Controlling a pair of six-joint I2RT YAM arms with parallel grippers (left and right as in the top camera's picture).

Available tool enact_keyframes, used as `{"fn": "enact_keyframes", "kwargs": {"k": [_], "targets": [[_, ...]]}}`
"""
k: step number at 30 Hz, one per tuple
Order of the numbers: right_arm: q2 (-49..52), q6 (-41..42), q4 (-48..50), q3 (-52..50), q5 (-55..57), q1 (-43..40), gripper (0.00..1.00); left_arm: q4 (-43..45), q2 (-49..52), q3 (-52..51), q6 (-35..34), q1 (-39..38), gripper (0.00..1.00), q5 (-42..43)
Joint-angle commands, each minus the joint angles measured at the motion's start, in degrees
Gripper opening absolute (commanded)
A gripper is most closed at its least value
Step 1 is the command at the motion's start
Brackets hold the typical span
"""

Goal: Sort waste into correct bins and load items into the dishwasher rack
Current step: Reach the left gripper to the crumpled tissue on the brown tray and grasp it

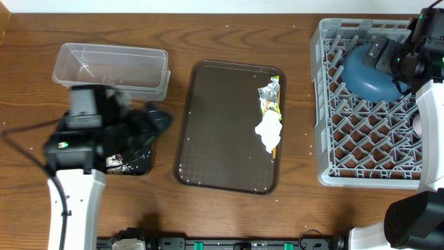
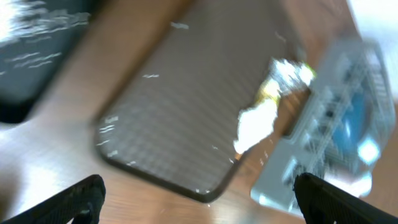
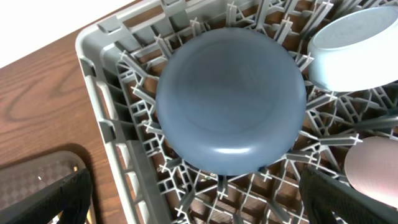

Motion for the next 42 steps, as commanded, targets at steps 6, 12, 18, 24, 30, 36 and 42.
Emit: {"fn": "enact_keyframes", "kwargs": {"k": [6,12,18,24,30,36,42], "targets": [[-0.6,0.8,-0.2,0.0,0.6,-0.2,0.99,11.2,7.1,0.5,-6.8,-25.2,0.98,-12.1],[-0.6,0.8,-0.2,0.0,0.6,-0.2,0.99,19.3,19.6,2.1,-5.4,-35.0,0.98,-22.2],[-0.6,0.8,-0.2,0.0,0.6,-0.2,0.99,32.5,31.1,2.2,-2.1,-39.2,0.98,-27.9],[-0.6,0.8,-0.2,0.0,0.6,-0.2,0.99,39.5,37.8,2.2,-2.6,-39.9,0.99,-28.4],[-0.6,0.8,-0.2,0.0,0.6,-0.2,0.99,42.2,41.1,2.2,-3.1,-42.3,0.92,-28.2],[-0.6,0.8,-0.2,0.0,0.6,-0.2,0.99,45.3,44.0,2.2,-3.3,-45.5,0.92,-28.6],[-0.6,0.8,-0.2,0.0,0.6,-0.2,0.99,45.9,45.5,2.2,-3.8,-45.2,0.92,-30.1]]}}
